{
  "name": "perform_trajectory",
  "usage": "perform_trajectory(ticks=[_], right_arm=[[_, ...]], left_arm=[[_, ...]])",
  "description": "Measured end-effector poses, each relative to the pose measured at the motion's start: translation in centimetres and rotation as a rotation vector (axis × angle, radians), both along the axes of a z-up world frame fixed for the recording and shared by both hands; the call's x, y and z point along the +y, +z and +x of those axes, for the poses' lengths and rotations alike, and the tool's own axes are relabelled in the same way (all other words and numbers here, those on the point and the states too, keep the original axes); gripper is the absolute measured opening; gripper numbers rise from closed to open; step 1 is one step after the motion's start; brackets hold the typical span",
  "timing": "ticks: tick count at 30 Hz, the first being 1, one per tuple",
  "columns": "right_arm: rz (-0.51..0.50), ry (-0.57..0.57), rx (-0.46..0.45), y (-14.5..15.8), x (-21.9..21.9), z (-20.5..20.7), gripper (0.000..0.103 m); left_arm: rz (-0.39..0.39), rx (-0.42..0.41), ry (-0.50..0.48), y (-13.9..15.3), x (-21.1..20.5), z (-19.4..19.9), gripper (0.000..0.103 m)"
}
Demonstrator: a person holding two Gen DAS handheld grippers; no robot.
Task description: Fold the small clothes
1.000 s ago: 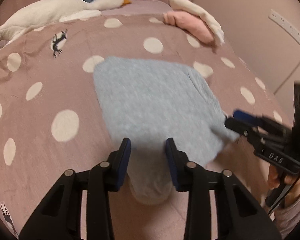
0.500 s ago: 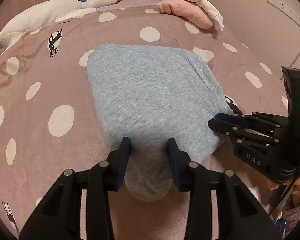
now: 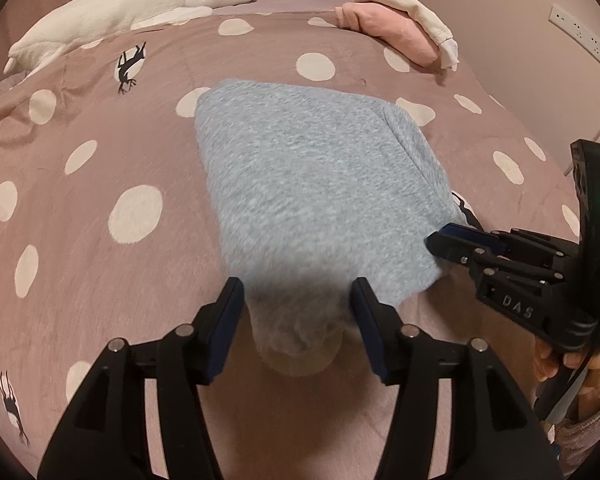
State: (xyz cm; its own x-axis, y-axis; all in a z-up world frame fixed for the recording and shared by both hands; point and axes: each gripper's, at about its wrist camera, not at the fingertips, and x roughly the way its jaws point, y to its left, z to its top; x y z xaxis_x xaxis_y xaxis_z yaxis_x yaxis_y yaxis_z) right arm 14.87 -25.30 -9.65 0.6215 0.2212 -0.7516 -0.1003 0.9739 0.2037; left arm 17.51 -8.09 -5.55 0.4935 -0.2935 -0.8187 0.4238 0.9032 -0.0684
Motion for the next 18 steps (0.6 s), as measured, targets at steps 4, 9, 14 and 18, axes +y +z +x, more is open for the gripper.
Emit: perform_trajectory(ticks=[4,9,14,18], right_arm=[[0.009,-0.008,0.003,0.2,-0.4,-0.6,0.018],[0.016,-0.024,0.016,0.2,-0.7,-1.3,0.018],[0.027,-0.041,0.025,0.5,-0.9,-2.3,0.018],[0.031,-0.06,0.027,0.7,-1.2,-3.6,0.019]], left_arm=[[-0.005,0.0,0.013,0.3,0.6,-0.7,0.061],[-0.012,0.006,0.038,0.5,1.4,-1.6,0.067],[-0.021,0.011,0.057,0.6,2.3,-2.7,0.07],[-0.028,0.011,0.074,0.7,3.0,-3.7,0.073]])
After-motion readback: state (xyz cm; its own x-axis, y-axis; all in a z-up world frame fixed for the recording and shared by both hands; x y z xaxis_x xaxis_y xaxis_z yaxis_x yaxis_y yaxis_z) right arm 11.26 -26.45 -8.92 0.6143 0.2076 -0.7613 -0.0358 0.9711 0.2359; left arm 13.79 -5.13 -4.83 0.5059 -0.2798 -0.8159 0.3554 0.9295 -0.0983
